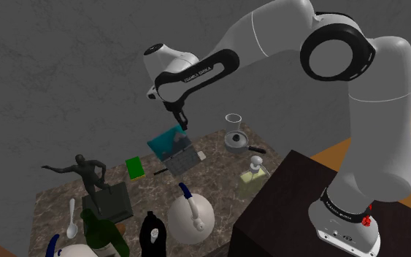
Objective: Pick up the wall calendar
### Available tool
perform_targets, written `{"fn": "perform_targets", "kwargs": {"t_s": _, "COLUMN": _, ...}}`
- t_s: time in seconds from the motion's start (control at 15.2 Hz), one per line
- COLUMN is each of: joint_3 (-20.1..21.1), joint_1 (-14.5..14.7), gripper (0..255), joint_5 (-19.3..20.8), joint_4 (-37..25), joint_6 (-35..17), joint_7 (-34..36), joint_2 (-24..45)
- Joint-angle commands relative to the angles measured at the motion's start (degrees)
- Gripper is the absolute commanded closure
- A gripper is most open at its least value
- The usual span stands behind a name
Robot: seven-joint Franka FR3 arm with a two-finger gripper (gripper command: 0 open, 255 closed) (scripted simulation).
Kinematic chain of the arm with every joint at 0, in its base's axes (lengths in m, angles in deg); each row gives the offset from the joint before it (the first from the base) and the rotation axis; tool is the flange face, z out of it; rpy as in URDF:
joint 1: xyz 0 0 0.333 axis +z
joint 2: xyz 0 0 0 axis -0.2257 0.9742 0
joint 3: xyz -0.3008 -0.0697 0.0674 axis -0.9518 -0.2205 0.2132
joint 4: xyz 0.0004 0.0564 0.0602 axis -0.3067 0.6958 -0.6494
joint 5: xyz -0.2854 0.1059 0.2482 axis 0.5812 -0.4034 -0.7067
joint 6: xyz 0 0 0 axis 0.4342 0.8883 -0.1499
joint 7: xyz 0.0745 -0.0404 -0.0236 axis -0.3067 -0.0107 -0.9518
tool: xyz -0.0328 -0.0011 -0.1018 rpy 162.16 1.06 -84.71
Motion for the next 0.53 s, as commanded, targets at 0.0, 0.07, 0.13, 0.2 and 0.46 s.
{"fn": "perform_targets", "kwargs": {"t_s": 0.0, "joint_3": 0.03, "joint_1": -0.03, "gripper": 255, "joint_5": -0.14, "joint_4": -0.64, "joint_6": 1.25, "joint_7": -0.29, "joint_2": -0.65}}
{"fn": "perform_targets", "kwargs": {"t_s": 0.07, "joint_3": 0.05, "joint_1": -0.03, "gripper": 255, "joint_5": -0.2, "joint_4": -0.99, "joint_6": 1.89, "joint_7": -0.41, "joint_2": -0.95}}
{"fn": "perform_targets", "kwargs": {"t_s": 0.13, "joint_3": 0.07, "joint_1": -0.03, "gripper": 255, "joint_5": -0.26, "joint_4": -1.35, "joint_6": 2.53, "joint_7": -0.52, "joint_2": -1.24}}
{"fn": "perform_targets", "kwargs": {"t_s": 0.2, "joint_3": 0.09, "joint_1": -0.02, "gripper": 255, "joint_5": -0.32, "joint_4": -1.72, "joint_6": 3.17, "joint_7": -0.64, "joint_2": -1.51}}
{"fn": "perform_targets", "kwargs": {"t_s": 0.46, "joint_3": 0.12, "joint_1": -0.01, "gripper": 255, "joint_5": -0.44, "joint_4": -2.57, "joint_6": 4.56, "joint_7": -0.89, "joint_2": -2.08}}
